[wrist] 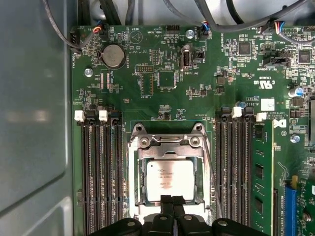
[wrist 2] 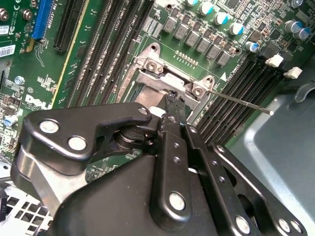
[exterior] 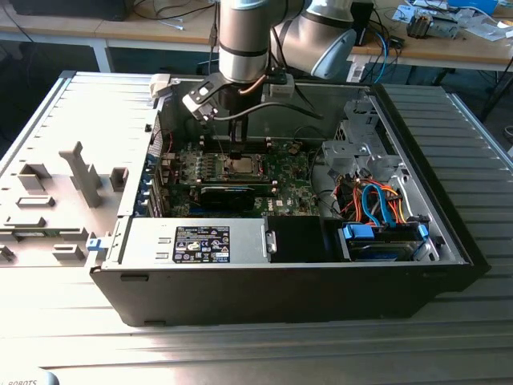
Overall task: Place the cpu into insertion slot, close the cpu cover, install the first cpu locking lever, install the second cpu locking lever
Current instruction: 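Close the cpu cover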
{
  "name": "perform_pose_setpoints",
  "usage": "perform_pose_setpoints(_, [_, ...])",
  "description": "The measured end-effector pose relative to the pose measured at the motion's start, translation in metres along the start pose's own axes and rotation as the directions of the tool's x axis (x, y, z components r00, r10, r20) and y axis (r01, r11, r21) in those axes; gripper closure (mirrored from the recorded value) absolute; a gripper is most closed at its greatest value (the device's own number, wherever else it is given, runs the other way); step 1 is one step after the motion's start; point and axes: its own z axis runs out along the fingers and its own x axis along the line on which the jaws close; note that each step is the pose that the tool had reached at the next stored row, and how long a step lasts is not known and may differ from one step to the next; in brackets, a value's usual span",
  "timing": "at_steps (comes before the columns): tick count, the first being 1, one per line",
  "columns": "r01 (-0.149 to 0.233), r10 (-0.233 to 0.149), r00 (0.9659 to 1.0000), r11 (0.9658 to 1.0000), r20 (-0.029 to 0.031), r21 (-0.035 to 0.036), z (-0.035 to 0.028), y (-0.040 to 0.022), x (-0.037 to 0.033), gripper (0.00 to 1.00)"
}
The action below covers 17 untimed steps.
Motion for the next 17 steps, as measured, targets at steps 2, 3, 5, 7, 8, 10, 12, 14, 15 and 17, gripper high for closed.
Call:
perform_pose_setpoints(2, [0.000, 0.000, 1.0000, 1.0000, 0.0000, 0.0000, 0.0008, -0.0002, 0.0000, 0.89])
perform_pose_setpoints(3, [0.000, 0.000, 1.0000, 1.0000, 0.0000, 0.0000, 0.0012, -0.0002, 0.0001, 0.89])
perform_pose_setpoints(5, [0.000, 0.000, 1.0000, 1.0000, -0.0001, -0.0001, 0.0019, -0.0003, 0.0001, 0.89])
perform_pose_setpoints(7, [0.000, 0.000, 1.0000, 1.0000, 0.0000, 0.0000, 0.0026, -0.0005, 0.0001, 0.89])
perform_pose_setpoints(8, [0.000, 0.000, 1.0000, 1.0000, 0.0000, 0.0000, 0.0029, -0.0006, 0.0001, 0.89])
perform_pose_setpoints(10, [0.000, 0.000, 1.0000, 1.0000, -0.0001, -0.0001, 0.0039, -0.0007, 0.0002, 0.89])
perform_pose_setpoints(12, [0.000, 0.000, 1.0000, 1.0000, 0.0000, 0.0000, 0.0049, -0.0008, 0.0002, 0.89])
perform_pose_setpoints(14, [0.000, 0.000, 1.0000, 1.0000, -0.0001, 0.0000, 0.0058, -0.0009, 0.0003, 0.89])
perform_pose_setpoints(15, [0.000, 0.000, 1.0000, 1.0000, 0.0000, 0.0000, 0.0062, -0.0009, 0.0003, 0.89])
perform_pose_setpoints(17, [0.000, 0.000, 1.0000, 1.0000, 0.0000, 0.0000, 0.0073, -0.0010, 0.0003, 0.89])
